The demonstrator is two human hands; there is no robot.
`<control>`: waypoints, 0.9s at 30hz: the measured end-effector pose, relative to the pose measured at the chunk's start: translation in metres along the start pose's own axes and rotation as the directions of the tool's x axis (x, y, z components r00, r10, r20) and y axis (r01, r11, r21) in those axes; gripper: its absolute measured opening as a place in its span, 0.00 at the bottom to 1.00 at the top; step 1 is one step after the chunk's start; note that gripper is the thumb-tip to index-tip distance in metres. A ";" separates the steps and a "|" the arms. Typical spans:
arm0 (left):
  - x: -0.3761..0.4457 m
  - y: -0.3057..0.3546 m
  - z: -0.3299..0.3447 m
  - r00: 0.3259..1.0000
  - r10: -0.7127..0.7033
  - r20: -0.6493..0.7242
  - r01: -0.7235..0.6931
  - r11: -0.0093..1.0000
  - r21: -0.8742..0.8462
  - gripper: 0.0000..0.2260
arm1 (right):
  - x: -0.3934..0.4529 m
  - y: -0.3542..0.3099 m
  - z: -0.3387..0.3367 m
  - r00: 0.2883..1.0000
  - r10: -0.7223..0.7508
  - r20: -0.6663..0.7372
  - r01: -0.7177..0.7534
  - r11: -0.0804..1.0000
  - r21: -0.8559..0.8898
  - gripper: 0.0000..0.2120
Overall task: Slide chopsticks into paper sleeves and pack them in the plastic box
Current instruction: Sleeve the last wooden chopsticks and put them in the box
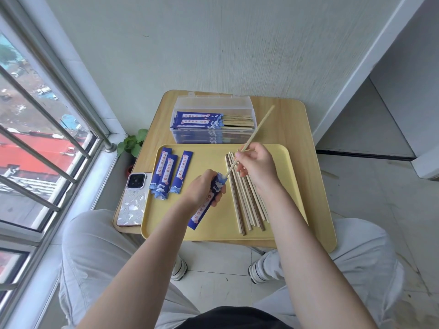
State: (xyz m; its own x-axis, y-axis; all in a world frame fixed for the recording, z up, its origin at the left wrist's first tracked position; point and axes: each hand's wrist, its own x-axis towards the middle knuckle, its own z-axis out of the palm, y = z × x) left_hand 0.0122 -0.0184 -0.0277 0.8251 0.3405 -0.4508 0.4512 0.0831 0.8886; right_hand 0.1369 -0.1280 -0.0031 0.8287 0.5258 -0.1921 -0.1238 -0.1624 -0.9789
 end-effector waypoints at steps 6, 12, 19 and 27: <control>0.001 0.005 0.003 0.996 0.043 -0.080 -0.041 0.999 0.020 0.21 | -0.006 -0.003 0.001 0.990 0.057 0.128 -0.029 0.977 -0.211 0.17; 0.000 0.004 0.003 0.996 -0.009 -0.084 0.010 1.000 0.017 0.19 | 0.000 0.001 0.000 0.999 0.016 -0.047 -0.021 0.993 -0.118 0.16; 0.001 -0.003 0.001 0.978 -0.150 -0.148 0.118 0.971 -0.207 0.17 | 0.000 0.010 -0.005 0.990 0.143 -0.012 -0.140 0.945 -0.294 0.17; 0.005 -0.020 0.006 0.935 -0.244 -0.258 0.173 0.948 -0.267 0.08 | -0.014 0.047 0.004 0.985 0.173 -0.025 -0.117 0.550 -0.827 0.06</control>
State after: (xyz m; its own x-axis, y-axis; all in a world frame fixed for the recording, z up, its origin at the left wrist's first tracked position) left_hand 0.0092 -0.0236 -0.0485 0.5735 0.5401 -0.6159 0.4798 0.3880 0.7870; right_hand 0.1175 -0.1399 -0.0464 0.8079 0.4691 -0.3566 0.2860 -0.8413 -0.4588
